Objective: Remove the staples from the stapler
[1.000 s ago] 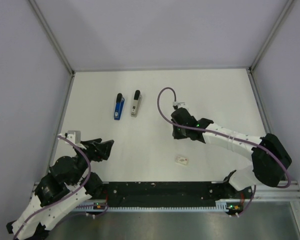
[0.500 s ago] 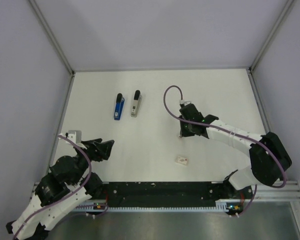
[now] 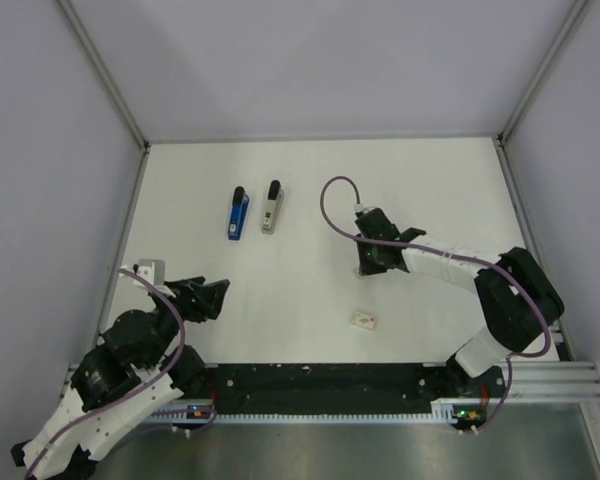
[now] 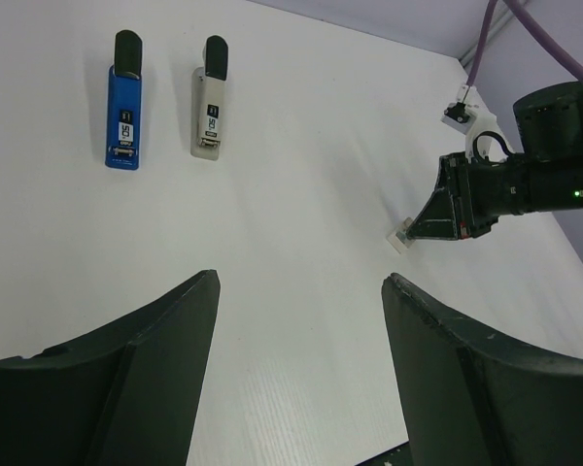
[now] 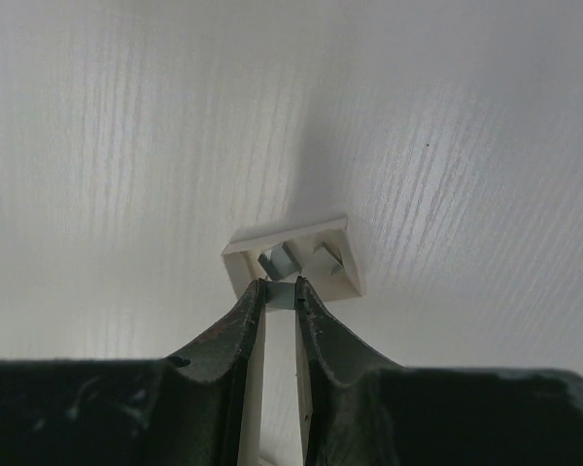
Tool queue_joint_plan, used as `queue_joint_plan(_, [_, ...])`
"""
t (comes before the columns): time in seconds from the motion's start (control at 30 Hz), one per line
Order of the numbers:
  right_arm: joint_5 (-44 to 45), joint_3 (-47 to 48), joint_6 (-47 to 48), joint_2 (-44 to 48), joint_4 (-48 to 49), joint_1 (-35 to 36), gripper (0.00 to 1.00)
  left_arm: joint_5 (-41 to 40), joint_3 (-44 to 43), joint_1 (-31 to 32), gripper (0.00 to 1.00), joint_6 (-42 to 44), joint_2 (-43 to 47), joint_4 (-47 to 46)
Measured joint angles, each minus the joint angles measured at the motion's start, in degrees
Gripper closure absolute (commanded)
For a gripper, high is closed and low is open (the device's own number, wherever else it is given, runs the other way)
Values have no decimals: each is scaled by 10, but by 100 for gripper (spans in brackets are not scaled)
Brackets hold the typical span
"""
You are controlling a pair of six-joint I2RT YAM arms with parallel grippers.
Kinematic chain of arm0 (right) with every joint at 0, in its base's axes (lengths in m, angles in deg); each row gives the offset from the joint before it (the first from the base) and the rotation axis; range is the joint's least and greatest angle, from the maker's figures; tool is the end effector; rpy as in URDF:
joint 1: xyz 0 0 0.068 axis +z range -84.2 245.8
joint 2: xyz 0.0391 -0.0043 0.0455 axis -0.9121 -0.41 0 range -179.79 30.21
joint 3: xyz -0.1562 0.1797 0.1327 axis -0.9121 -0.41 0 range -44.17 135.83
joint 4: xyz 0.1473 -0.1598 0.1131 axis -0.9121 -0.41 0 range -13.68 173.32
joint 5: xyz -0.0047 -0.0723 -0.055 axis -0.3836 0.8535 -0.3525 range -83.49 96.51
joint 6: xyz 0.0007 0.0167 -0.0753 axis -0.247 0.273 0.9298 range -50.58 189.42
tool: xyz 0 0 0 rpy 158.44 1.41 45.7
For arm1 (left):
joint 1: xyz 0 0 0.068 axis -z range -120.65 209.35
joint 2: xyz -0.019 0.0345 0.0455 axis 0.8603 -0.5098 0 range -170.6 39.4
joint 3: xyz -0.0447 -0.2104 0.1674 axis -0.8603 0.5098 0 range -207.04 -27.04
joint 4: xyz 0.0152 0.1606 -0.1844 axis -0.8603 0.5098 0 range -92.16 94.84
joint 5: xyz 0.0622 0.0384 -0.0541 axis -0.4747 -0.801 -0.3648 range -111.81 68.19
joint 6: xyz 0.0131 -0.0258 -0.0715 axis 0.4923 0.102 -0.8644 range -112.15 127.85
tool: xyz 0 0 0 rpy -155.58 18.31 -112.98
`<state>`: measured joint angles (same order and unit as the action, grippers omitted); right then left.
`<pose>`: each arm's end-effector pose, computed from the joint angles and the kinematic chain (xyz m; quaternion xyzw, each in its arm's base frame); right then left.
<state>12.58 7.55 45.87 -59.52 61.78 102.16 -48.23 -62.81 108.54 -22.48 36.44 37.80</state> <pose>0.2500 0.1755 0.1645 -0.0937 0.9591 0.0867 0.2527 0.0527 -0.0165 0.2843 -0.0295 0.7449 -0.2802 0.6047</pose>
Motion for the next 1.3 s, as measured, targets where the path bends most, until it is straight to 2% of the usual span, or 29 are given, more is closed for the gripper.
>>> queue_joint_plan(0.27, [3,0,3,-17,21,-1,84,0,0,0,26,0,0,0])
queue_joint_plan(0.6, [7,0,11,-26,24,-2,67,0,0,0,26,0,-1,0])
queue_joint_plan(0.93, [26,0,16,21,12,-3,66,2,0,0,26,0,-16,0])
queue_joint_plan(1.1, [36,0,23,62,6,-20,68,23,0,0,27,5,-64,-1])
queue_joint_plan(1.3, [30,-10,30,62,7,-59,71,62,0,0,27,16,-146,-6])
